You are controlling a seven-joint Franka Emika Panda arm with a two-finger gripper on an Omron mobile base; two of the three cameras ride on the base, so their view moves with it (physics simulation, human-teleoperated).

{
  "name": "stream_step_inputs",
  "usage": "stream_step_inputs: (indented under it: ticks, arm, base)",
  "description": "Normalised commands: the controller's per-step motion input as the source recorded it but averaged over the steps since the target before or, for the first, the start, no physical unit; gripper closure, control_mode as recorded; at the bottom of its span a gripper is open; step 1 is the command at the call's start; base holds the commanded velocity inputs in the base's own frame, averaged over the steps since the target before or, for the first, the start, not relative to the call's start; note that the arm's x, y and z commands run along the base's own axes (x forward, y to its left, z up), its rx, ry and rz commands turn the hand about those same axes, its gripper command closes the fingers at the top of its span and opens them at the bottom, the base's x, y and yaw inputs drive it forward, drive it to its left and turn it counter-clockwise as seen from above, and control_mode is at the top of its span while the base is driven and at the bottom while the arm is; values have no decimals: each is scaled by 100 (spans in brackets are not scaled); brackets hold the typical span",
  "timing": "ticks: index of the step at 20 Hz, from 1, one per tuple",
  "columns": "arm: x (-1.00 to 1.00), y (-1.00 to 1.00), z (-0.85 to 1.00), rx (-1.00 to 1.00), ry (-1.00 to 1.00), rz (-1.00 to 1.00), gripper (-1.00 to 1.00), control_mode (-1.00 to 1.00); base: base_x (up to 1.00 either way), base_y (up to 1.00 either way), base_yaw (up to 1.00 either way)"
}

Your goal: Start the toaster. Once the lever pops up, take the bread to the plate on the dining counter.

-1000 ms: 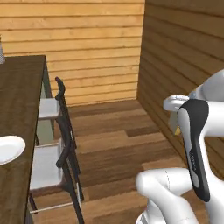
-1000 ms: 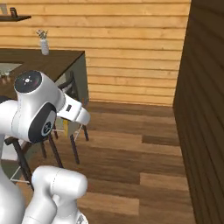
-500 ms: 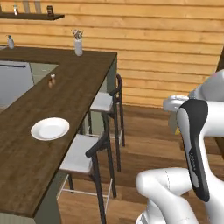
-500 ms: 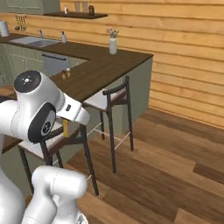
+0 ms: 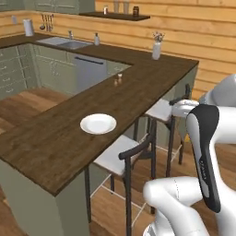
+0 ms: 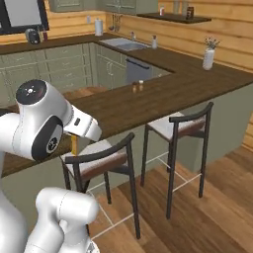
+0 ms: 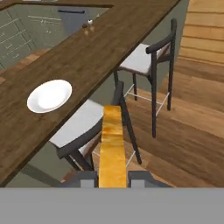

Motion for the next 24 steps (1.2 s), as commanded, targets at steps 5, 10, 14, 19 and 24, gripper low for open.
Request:
stream_step_inputs:
  ticks: [5,10,14,19,24]
  arm:
    - [0,0,0,0,0,0,100,100]
    - [0,0,0,0,0,0,100,100]
    - [0,0,0,0,0,0,100,100]
    - [0,0,0,0,0,0,100,100]
    - [0,0,0,0,0,0,100,100]
  base:
    - [13,-49,66]
    - [17,-61,57]
    - [13,-74,51]
    - [6,-83,46]
    - [23,-77,47]
